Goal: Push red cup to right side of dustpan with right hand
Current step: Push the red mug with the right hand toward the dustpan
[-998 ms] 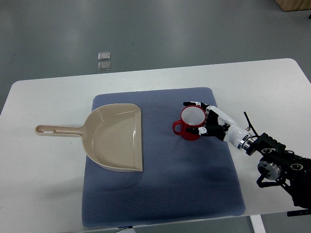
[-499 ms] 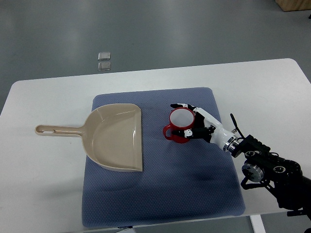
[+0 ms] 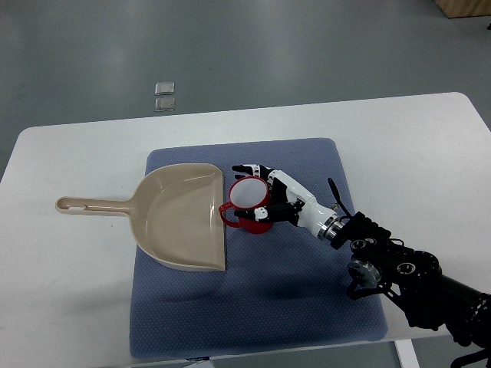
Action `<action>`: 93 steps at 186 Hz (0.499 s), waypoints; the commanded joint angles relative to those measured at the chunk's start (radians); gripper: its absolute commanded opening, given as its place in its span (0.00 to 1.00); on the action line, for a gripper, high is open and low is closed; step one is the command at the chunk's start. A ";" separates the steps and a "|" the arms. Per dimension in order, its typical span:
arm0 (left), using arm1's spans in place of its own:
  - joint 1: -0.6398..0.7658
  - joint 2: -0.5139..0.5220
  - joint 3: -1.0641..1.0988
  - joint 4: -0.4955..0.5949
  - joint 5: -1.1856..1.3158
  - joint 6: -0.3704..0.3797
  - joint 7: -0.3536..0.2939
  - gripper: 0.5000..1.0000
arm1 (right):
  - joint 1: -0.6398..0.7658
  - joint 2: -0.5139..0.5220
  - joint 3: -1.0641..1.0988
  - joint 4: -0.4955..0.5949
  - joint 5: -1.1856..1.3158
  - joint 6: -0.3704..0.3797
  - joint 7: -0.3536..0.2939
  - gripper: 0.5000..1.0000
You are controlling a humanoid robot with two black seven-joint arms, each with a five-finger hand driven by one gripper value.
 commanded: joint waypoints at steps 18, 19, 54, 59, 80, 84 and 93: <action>0.000 0.000 0.000 0.000 0.000 0.000 0.000 1.00 | 0.009 0.006 -0.009 0.000 0.000 -0.008 0.000 0.85; 0.000 0.000 0.000 0.000 0.000 0.000 0.000 1.00 | 0.009 0.006 -0.011 0.000 0.000 -0.008 0.000 0.85; 0.000 0.000 0.000 0.000 0.000 0.000 0.000 1.00 | 0.008 0.006 -0.019 0.001 0.002 -0.009 0.000 0.85; 0.000 0.000 0.000 0.000 0.000 0.000 0.000 1.00 | 0.006 0.006 -0.017 0.001 0.002 -0.009 0.000 0.85; 0.000 0.000 0.000 0.000 0.000 0.000 0.000 1.00 | 0.000 0.006 -0.017 0.004 0.002 -0.009 0.000 0.85; 0.000 0.000 0.000 0.000 0.000 0.000 0.000 1.00 | -0.001 0.006 -0.017 0.006 0.002 -0.011 0.000 0.85; 0.000 0.000 0.000 0.000 0.000 0.000 0.000 1.00 | -0.003 0.006 -0.017 0.009 0.002 -0.015 0.000 0.85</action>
